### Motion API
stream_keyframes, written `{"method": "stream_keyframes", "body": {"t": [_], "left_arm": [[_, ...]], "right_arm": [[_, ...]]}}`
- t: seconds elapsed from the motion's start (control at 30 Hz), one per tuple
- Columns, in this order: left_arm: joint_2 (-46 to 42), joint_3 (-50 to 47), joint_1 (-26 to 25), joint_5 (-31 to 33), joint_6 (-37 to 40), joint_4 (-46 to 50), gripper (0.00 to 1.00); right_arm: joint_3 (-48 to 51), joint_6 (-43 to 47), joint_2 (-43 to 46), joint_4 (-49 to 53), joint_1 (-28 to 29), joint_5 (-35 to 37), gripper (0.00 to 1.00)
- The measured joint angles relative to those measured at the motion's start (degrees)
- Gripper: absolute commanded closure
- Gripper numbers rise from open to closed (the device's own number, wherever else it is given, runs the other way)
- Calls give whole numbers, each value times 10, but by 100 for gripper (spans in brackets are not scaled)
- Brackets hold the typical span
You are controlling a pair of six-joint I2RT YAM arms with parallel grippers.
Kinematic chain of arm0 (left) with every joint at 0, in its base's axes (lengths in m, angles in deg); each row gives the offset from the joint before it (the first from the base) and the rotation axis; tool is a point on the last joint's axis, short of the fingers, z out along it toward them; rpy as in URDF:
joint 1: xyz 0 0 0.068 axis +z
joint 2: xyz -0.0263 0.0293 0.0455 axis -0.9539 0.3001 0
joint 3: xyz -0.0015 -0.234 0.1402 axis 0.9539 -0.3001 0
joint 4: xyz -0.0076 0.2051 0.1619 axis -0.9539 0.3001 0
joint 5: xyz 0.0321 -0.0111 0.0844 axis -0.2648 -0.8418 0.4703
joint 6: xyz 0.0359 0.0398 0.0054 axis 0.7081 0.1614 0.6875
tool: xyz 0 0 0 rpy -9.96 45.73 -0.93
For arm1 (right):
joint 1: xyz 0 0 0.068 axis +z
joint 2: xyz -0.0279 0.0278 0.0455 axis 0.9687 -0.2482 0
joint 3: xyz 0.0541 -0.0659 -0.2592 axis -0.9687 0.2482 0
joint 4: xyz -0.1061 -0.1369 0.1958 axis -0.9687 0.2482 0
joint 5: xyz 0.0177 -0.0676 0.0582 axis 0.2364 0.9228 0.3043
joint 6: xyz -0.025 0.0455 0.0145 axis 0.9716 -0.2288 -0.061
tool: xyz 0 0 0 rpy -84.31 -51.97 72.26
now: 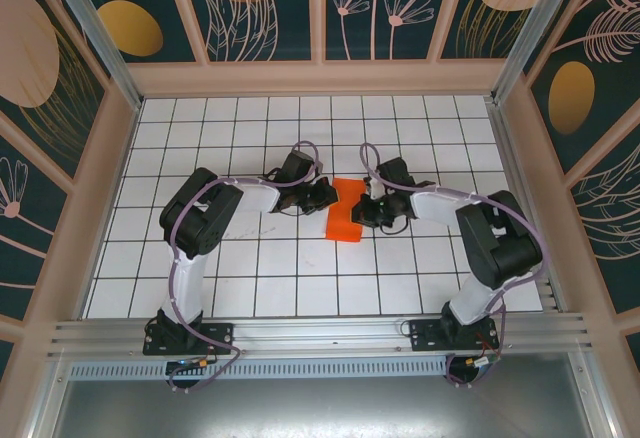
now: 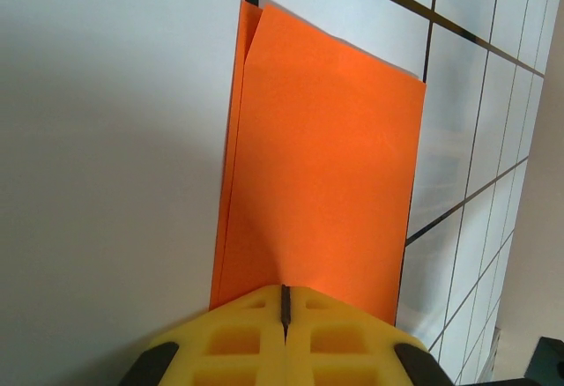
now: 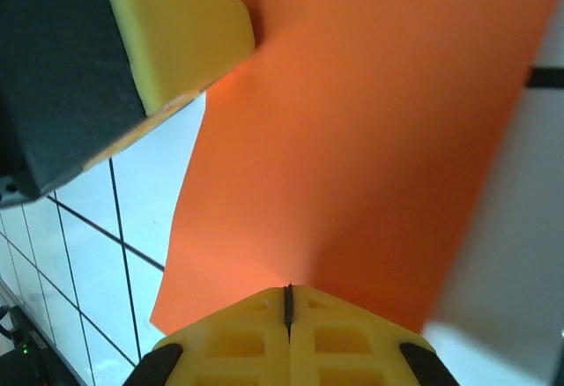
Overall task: Fold a paper plane with a square sheet of paper (pick it up from the middle)
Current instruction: Fold a square sheet of paper at the center of the table.
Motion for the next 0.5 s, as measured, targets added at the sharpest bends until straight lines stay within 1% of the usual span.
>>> {"method": "stream_keyframes", "body": {"t": [0.13,0.27,0.5], "left_arm": [[0,0,0,0,0,0,100],[0,0,0,0,-1,0,100],[0,0,0,0,-2,0,100]], "right_arm": [[1,-6,-25,-9,7,8,100],[5,-5,-28,-13,8,8,100],[48,7,6,-23,8,8,100]]}}
